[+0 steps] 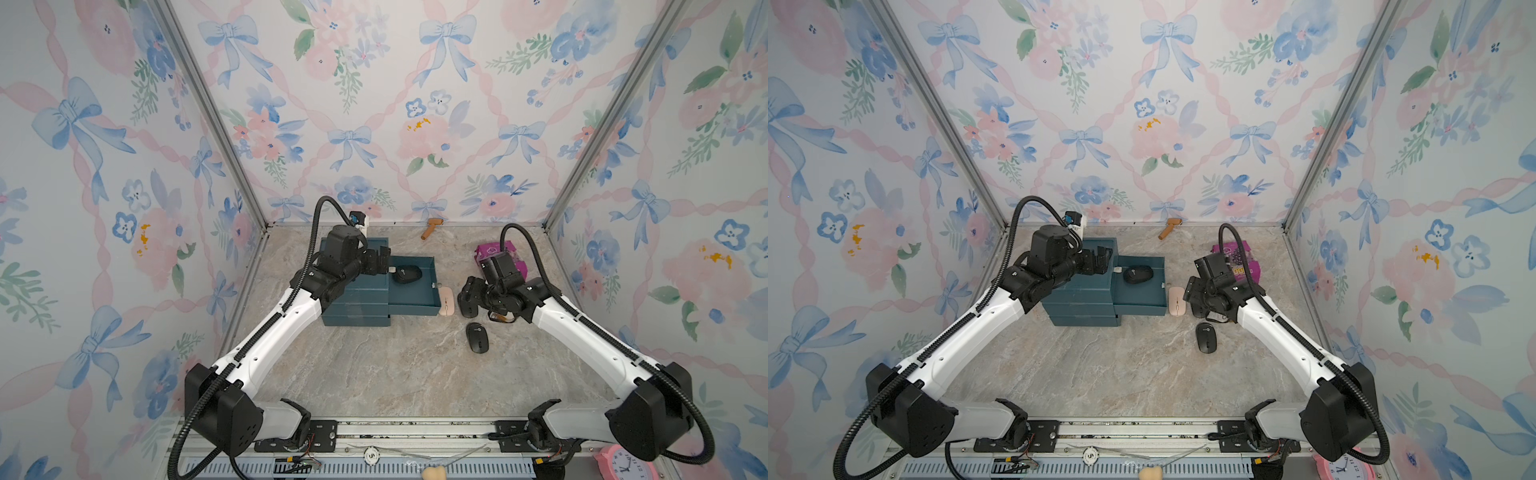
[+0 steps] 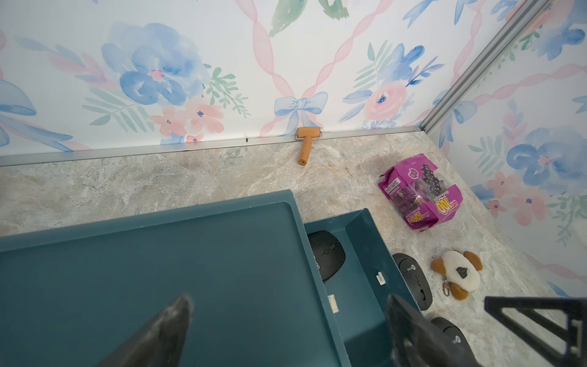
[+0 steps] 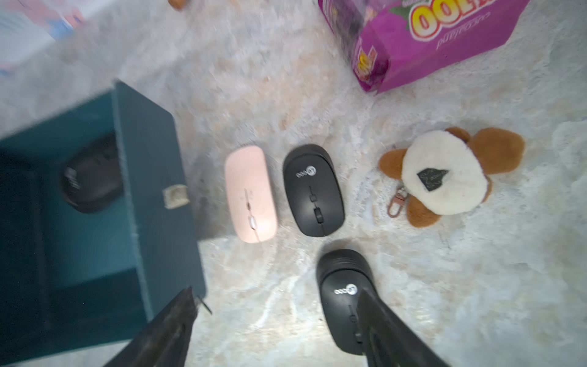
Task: Take the mice out of the drawer
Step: Place the mouse at the center of the board, then pick up the mouse from the drawer.
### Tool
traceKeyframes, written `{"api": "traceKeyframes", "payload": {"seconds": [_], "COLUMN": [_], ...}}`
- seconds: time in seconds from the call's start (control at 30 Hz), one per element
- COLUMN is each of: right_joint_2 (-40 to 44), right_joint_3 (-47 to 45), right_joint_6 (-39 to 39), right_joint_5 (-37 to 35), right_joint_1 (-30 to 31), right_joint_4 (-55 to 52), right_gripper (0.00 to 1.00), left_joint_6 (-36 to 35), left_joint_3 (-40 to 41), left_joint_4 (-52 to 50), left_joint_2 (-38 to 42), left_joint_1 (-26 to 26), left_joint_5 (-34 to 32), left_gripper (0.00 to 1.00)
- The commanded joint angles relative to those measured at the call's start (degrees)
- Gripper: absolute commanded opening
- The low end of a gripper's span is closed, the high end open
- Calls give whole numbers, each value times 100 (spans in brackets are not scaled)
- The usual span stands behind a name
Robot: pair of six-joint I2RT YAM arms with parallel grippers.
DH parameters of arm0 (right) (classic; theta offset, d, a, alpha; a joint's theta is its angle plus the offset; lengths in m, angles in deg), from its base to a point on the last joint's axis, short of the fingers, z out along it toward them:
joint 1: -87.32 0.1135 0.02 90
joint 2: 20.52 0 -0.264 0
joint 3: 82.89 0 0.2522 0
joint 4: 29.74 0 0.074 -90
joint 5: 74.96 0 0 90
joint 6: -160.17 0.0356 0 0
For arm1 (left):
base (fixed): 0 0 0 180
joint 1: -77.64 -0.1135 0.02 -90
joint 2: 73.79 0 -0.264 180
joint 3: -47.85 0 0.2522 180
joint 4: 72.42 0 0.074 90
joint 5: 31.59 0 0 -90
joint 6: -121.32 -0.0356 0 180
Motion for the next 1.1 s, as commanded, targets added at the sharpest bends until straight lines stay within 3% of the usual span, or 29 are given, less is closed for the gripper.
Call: {"api": "traceKeyframes", "payload": {"seconds": [0.0, 0.13, 0.4, 1.07], "right_joint_2": [-20, -290, -1536, -4113], "right_joint_3": [205, 636, 1287, 3332], "right_joint_6": [1626, 2195, 2607, 2316], "right_joint_5": [-32, -481, -472, -498], "right_joint_1": [228, 736, 1236, 1377], "right_joint_4": [-30, 180, 785, 498], "right_gripper": [79, 79, 81, 83], "left_joint_6": [-163, -196, -211, -423], "left_joint_3": [-63, -54, 56, 365], "left_joint_4": [-46, -46, -38, -46], "left_joint_2": [-33, 10, 41, 342], "left_joint_1": [39, 49, 36, 28], "left_joint_5": [-31, -25, 31, -89], "left_gripper": [98, 98, 98, 98]}}
